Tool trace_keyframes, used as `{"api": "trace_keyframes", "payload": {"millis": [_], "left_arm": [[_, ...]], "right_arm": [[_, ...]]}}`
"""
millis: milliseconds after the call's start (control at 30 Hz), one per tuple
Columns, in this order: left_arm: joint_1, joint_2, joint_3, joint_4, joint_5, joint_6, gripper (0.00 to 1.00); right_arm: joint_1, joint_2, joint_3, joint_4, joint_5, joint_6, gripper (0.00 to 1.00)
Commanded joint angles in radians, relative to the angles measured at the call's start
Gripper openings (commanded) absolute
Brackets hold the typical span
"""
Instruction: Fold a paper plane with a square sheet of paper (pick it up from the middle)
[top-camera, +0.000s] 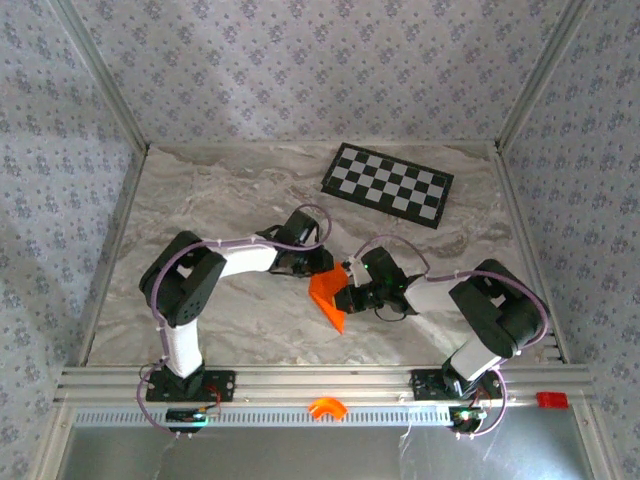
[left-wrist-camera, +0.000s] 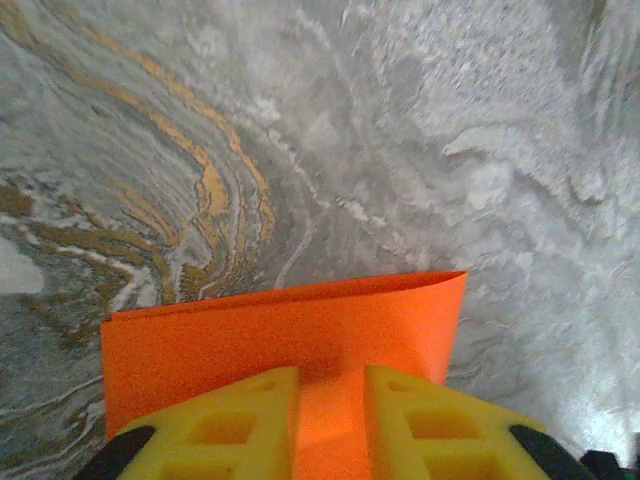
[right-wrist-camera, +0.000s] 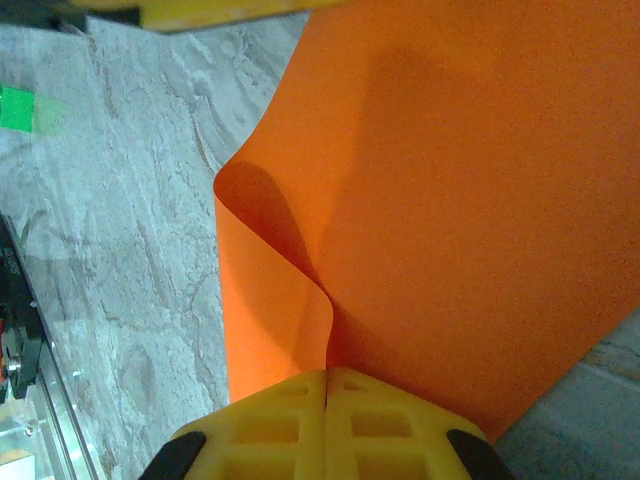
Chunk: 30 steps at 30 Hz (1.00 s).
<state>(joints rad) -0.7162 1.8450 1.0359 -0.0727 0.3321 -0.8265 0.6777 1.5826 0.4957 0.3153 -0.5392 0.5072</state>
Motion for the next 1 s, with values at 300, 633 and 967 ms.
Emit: {"api": "trace_keyframes", "payload": {"millis": [300, 633, 967], "left_arm": [[-0.048, -0.336, -0.255, 0.120, -0.055, -0.155, 0.10], [-0.145, -0.331, -0.411, 0.360, -0.045, -0.330, 0.04], [-0.150, -0.316, -0.453, 0.385, -0.065, -0.372, 0.05]], "right_arm": [[0.000, 0.046, -0.006, -0.048, 0.030, -0.015, 0.00], [-0.008, 0.052, -0.008, -0.050, 0.031, -0.013, 0.00], [-0.007, 0.062, -0.013, -0.039, 0.039, -0.010, 0.00]]}}
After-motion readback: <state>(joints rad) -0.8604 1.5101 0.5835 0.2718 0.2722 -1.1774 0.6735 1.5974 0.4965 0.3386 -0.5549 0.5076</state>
